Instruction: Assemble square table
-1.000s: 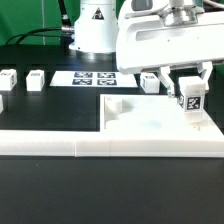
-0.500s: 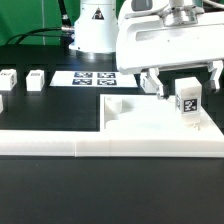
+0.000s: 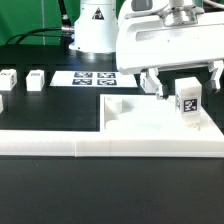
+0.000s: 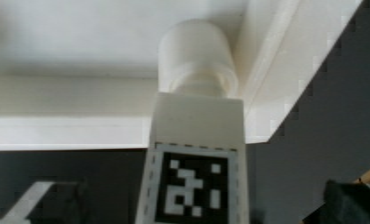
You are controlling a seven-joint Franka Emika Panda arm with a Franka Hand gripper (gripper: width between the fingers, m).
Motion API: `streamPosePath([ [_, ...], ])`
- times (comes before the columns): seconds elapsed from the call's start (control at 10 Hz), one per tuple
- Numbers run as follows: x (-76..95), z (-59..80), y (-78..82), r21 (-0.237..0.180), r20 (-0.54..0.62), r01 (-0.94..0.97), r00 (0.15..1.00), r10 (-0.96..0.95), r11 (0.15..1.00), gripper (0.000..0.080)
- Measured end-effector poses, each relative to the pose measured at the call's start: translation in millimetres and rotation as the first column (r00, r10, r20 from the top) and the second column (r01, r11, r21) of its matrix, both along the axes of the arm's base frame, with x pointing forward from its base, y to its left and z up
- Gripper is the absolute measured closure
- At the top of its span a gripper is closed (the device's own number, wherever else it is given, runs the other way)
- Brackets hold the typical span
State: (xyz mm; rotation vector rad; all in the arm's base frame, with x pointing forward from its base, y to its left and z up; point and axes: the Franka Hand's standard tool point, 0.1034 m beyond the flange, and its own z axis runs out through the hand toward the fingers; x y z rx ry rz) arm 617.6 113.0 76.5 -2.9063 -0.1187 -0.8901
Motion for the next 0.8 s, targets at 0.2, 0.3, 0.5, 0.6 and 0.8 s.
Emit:
streamPosePath([
  [0.2, 3.7, 10.6, -3.9, -0.003, -0.042, 0.001, 0.999, -0.001, 1.000, 0.0151],
  [0.3, 9.2, 21.5, -5.4, -0.002, -0.059, 0.001, 0.998, -0.001, 1.000, 0.0151],
  [0.5, 21.0, 33.5, -4.7, 0.000, -0.127, -0.005, 0.992, 0.005, 1.000, 0.0151],
  [0.6, 24.7, 34.7, -5.2, 0.000, -0.155, -0.006, 0.988, 0.006, 1.000, 0.0151],
  [0.8, 28.8, 31.0, -7.2, -0.001, -0.275, -0.014, 0.961, 0.013, 1.000, 0.0151],
])
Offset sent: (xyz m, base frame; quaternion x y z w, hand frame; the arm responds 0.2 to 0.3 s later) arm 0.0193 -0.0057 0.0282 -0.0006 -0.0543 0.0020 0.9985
